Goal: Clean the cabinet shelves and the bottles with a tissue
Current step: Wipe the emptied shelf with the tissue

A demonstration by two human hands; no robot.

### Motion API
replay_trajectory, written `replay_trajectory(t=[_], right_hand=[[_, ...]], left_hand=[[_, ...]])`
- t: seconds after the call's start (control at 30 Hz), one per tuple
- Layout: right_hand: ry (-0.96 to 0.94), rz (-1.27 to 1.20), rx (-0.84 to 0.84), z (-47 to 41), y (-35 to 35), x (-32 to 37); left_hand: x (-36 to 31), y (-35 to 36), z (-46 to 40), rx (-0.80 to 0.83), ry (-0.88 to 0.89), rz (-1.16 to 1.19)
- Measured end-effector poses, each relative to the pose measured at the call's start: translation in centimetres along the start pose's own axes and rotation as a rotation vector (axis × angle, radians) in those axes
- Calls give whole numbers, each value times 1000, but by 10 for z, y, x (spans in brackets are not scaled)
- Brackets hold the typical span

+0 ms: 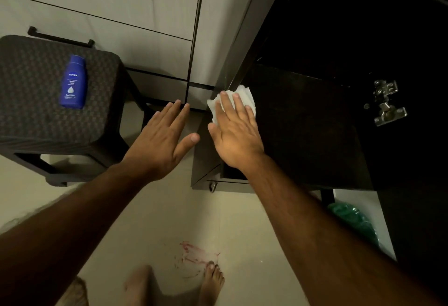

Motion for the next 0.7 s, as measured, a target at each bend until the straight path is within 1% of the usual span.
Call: replay_trajectory(t=[0.2, 0.33, 0.47, 0.57, 0.63, 0.7], right_hand=[[2, -38, -17, 6, 3, 1], [-3, -110, -48, 65, -4, 15], [-53, -55, -17, 126, -8, 16], [67, -2, -24, 125, -8, -17], [177, -15, -36, 106, -10, -45], [258, -10, -13, 79, -6, -74]], left_hand=[[-13, 2, -8, 8, 32, 10], [-16, -6, -13, 10, 28, 37], [-13, -17, -16, -17, 30, 30], [-12, -19, -15, -8, 44, 22], [-13, -16, -13, 2, 46, 19], [-17, -12, -11, -2, 51, 16]])
Point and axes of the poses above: each hand's wrist, its own z-axis away from the middle knuckle, its own y-axis out of the palm, x = y × z, the point moved 7 cm from there along -z, towards the middle knuckle, and after that the axes turned 15 degrees about -x, right-handed, at the moved point
